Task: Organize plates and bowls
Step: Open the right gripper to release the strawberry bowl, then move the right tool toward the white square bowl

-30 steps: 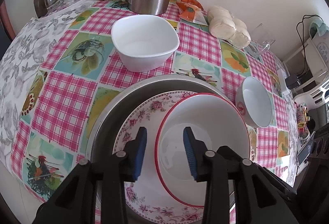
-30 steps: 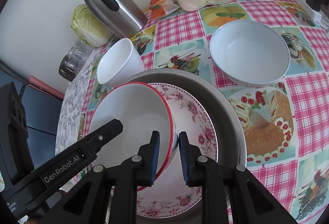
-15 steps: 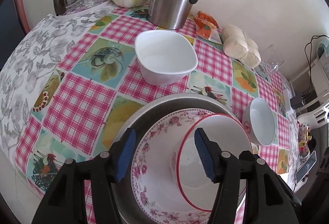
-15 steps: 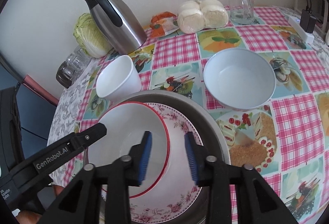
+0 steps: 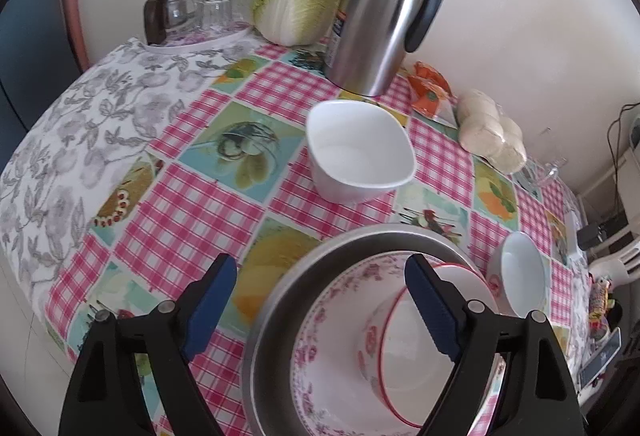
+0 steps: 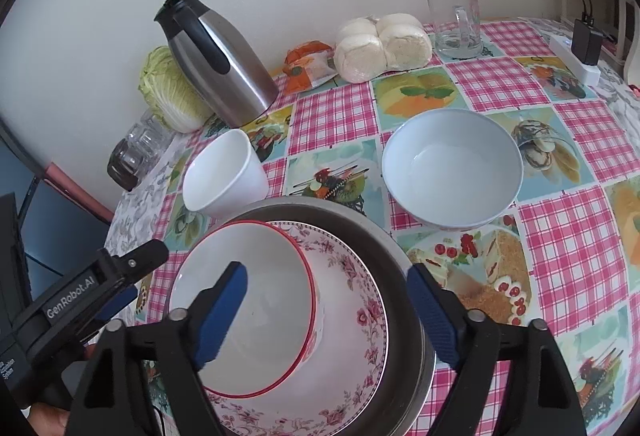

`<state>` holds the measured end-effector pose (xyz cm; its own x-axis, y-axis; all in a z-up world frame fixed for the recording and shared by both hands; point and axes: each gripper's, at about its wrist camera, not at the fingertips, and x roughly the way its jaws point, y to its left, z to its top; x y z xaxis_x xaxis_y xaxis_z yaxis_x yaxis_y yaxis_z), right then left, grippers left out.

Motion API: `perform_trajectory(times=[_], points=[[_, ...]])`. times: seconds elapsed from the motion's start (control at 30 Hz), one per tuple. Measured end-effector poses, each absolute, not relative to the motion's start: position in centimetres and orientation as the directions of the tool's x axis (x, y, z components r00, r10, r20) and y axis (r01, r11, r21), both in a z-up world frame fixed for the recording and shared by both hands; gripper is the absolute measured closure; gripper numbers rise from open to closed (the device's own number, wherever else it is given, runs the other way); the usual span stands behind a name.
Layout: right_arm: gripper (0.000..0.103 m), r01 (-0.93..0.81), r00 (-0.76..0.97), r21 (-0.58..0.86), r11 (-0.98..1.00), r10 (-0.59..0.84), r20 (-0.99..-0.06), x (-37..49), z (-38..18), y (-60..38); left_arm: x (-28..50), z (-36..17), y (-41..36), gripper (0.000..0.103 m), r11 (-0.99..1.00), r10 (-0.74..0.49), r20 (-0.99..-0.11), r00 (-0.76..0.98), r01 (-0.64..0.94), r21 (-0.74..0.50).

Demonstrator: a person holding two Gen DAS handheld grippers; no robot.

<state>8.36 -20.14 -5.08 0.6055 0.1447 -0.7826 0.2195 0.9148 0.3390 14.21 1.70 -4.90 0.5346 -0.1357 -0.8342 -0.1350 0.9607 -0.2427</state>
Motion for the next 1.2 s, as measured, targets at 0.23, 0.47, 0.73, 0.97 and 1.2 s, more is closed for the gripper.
perform_trajectory(times=[0.23,0.47,0.73,0.97,1.2], points=[[0.001,0.24,0.613,0.339,0.91,0.129,-0.78,8.3,-5.1,-20.5,14.0,-4.9,3.3,0.004,0.954,-0.046,-0.823,0.567,-0.218,-0.204],[0.0,0.241,0.625,0.34,0.909,0.123,-0.771,8.1,-4.9,-20.6,13.9,-4.7,3.4,0.001,0.966,0.079,-0.801,0.594,-0.242,-0.084],[0.0,0.227,0.629,0.335,0.914,0.125,-0.768,8.2,-4.8,-20.5,14.0,-4.5,3.5,0.001,0.963,0.088,-0.798,0.596,-0.257,-0.086],[0.0,0.269,0.619,0.337,0.902,0.106,-0.778,8.3,-4.4,-21.4,14.6,-4.4,4.3,0.001,0.951,0.102,-0.803,0.587,-0.294,-0.094],[0.0,0.27,0.622,0.309,0.912,0.08,-0.779,9.5,-2.2,-21.8,16.1,-3.4,5.0,0.001,0.939,0.083,-0.801,0.593,-0.317,-0.137]])
